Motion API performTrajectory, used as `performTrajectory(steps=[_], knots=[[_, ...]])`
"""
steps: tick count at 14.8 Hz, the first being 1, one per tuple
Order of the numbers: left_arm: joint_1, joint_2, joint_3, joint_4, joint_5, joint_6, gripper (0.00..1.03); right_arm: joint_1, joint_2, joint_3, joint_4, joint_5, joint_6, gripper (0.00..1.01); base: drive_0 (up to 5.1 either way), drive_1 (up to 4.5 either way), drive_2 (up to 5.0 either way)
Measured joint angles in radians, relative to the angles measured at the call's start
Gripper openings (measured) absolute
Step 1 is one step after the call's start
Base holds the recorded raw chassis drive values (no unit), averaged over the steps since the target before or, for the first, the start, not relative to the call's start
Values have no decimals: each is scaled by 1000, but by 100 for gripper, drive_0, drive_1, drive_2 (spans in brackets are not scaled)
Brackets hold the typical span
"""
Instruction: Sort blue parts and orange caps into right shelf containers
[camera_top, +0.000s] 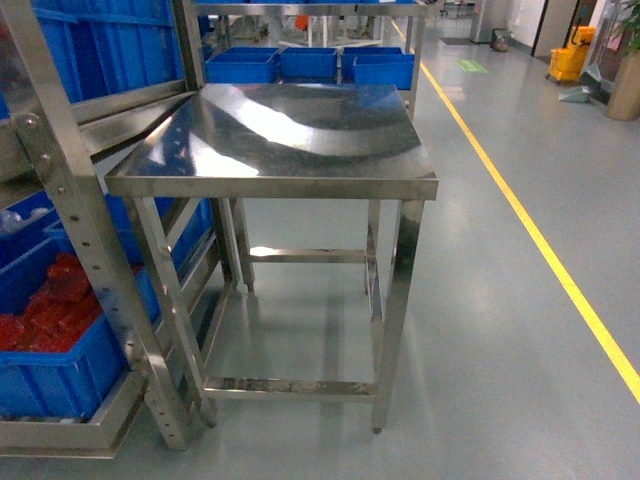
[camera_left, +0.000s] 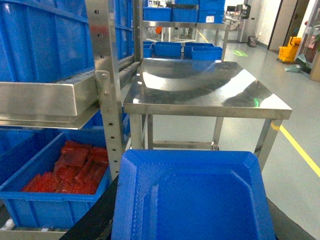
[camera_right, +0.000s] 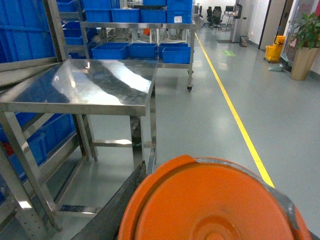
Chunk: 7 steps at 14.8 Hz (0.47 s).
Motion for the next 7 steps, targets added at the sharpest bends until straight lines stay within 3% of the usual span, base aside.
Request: performTrajectory(steps=[7], knots=[[0,0,0,1,-2,0,41,0,0,0,5,-1,0,43,-493,248,248]])
